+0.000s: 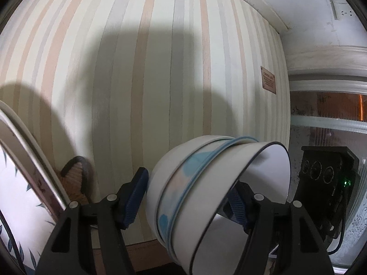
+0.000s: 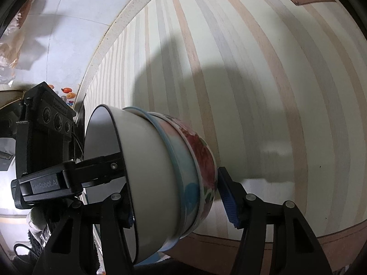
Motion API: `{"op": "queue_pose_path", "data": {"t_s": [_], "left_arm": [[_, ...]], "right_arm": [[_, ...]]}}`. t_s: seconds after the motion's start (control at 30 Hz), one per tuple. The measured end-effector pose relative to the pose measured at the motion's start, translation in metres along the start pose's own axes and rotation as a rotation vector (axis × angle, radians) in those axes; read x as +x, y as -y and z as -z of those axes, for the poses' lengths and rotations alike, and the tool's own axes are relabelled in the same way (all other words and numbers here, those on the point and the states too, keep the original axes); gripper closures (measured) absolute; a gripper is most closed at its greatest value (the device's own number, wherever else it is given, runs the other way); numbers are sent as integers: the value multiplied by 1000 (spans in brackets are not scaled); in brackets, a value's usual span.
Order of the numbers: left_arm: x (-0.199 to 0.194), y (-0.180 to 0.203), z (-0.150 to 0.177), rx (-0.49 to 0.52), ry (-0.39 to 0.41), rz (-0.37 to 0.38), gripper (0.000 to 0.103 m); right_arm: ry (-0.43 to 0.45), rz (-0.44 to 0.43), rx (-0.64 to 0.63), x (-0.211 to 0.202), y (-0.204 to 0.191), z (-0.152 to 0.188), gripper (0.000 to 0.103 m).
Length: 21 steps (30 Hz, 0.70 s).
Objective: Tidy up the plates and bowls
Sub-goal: 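Lift the bowl stack with both grippers over the plate stack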
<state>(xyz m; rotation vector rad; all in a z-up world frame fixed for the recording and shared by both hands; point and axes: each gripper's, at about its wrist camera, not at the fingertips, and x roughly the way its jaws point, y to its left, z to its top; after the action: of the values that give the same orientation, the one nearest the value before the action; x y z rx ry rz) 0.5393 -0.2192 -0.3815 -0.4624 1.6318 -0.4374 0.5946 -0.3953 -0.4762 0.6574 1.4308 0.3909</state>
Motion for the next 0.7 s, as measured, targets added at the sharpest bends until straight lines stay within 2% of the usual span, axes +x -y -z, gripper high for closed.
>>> {"op": "queue_pose_path", "data": {"t_s": [0.13,0.37,0.7], "left_arm": [[-17,-1,2,2,24,1,39],[-58,-16,5,-33,89,-9,39],[-123,-74,22,-138,201,-31,39]], "right_arm": [[8,-1,-22,-7,-7,1,41],[-7,-13,-91,-13,-45,-7,41],[-86,-48,-223,16,-123,-9,42]]}}
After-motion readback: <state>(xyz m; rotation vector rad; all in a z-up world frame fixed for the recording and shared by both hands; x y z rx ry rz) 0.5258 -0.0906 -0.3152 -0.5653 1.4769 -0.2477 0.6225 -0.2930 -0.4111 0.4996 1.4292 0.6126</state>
